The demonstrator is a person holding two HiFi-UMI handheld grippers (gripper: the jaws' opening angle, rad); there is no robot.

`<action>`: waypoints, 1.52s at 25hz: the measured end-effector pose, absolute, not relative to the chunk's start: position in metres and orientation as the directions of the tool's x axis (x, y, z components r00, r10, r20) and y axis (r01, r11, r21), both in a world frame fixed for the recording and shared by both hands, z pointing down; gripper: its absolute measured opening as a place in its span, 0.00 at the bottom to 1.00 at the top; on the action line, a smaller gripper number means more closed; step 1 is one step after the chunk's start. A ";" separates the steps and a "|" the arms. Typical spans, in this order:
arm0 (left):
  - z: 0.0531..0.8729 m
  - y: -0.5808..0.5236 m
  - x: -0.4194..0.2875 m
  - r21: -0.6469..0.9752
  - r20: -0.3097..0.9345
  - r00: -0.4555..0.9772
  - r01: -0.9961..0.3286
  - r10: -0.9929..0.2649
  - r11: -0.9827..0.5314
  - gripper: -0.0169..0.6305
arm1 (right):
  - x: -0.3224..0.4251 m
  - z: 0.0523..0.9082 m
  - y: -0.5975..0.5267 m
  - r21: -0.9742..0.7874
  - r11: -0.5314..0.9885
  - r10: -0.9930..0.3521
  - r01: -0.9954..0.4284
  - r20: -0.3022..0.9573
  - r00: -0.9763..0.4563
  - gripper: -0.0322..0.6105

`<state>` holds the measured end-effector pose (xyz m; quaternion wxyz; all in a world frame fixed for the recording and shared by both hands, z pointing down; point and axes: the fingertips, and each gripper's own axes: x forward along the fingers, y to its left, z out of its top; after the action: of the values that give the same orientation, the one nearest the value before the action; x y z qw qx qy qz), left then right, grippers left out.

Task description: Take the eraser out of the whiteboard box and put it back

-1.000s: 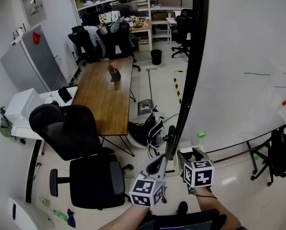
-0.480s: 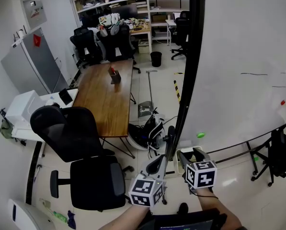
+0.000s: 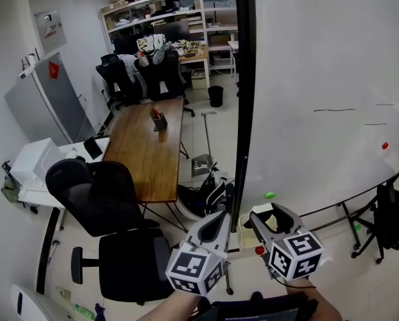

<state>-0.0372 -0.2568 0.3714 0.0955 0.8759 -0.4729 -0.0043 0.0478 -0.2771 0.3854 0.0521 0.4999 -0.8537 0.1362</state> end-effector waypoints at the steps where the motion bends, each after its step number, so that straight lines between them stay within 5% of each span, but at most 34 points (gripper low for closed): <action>1: 0.364 -0.255 -0.036 0.170 0.073 0.556 -0.825 -0.828 -0.539 0.07 | 0.051 0.373 -0.272 -0.180 0.473 -0.840 -0.862 0.203 -0.503 0.46; 11: 0.304 -0.222 -0.029 0.178 0.002 0.590 -0.794 -0.807 -0.581 0.06 | 0.082 0.283 -0.229 -0.192 0.558 -0.819 -0.807 0.031 -0.573 0.46; 38: 0.290 -0.202 -0.013 0.161 -0.018 0.577 -0.804 -0.816 -0.572 0.06 | 0.108 0.276 -0.211 -0.197 0.564 -0.815 -0.802 0.021 -0.579 0.46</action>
<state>-0.0126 -0.2019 0.2905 0.0676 0.8854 -0.4576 -0.0450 0.1084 -0.2110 0.2759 -0.0360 0.4574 -0.8837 0.0930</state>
